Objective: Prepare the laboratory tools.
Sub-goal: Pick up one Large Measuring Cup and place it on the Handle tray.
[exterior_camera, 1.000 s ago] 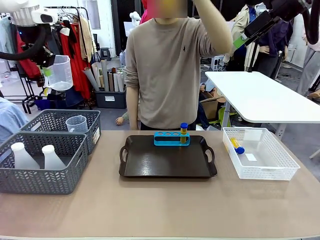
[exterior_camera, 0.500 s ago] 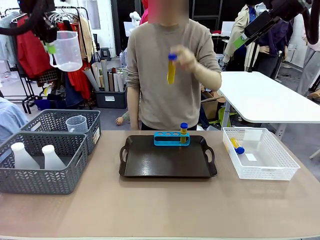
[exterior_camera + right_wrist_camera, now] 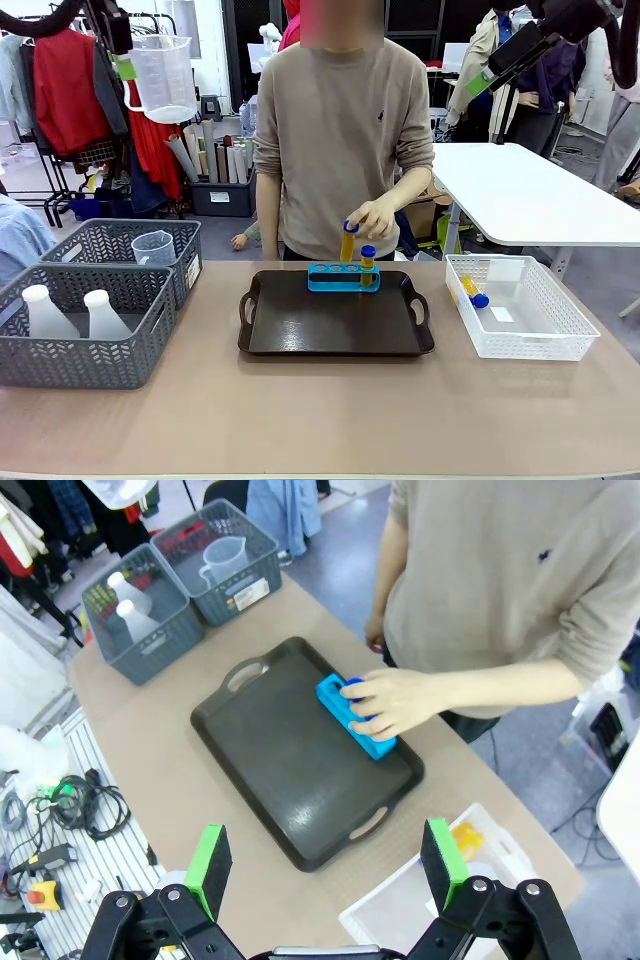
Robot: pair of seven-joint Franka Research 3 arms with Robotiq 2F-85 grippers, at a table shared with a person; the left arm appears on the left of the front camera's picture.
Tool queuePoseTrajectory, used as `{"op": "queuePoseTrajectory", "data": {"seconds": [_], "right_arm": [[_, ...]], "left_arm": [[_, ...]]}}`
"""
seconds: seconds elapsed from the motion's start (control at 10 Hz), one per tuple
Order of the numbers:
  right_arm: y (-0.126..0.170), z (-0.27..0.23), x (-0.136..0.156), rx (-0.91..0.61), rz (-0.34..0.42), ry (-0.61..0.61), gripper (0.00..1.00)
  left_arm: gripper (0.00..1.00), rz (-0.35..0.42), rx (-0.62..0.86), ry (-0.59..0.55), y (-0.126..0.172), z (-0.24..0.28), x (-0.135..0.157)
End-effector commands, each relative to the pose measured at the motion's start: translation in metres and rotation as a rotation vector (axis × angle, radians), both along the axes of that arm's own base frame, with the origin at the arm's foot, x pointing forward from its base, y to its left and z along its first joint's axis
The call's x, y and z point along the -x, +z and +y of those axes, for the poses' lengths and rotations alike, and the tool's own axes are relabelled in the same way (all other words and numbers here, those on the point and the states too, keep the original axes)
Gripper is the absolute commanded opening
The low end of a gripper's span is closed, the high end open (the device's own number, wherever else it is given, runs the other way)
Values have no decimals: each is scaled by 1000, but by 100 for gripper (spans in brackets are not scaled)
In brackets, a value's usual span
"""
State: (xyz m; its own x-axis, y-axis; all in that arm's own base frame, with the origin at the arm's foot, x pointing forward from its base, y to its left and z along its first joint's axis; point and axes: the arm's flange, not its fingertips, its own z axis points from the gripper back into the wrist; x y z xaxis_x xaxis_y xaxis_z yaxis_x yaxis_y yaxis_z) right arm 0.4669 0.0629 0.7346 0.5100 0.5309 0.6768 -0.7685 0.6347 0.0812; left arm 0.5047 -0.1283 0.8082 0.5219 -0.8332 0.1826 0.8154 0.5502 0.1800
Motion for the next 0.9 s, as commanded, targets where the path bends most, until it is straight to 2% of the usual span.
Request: {"op": "queuePoseTrajectory", "data": {"seconds": [0.0,0.2,0.3,0.8], "right_arm": [[1,-1,1,0,-2,1,100],[1,-1,1,0,-2,1,100],[1,-1,1,0,-2,1,100],[1,-1,1,0,-2,1,100]], "left_arm": [[0,31,-20,-98,10,-13,-17],[0,34,4,-112,6,-21,-20],[0,23,-8,-82,-9,-22,-8],[0,23,-8,-82,-9,-22,-8]]}}
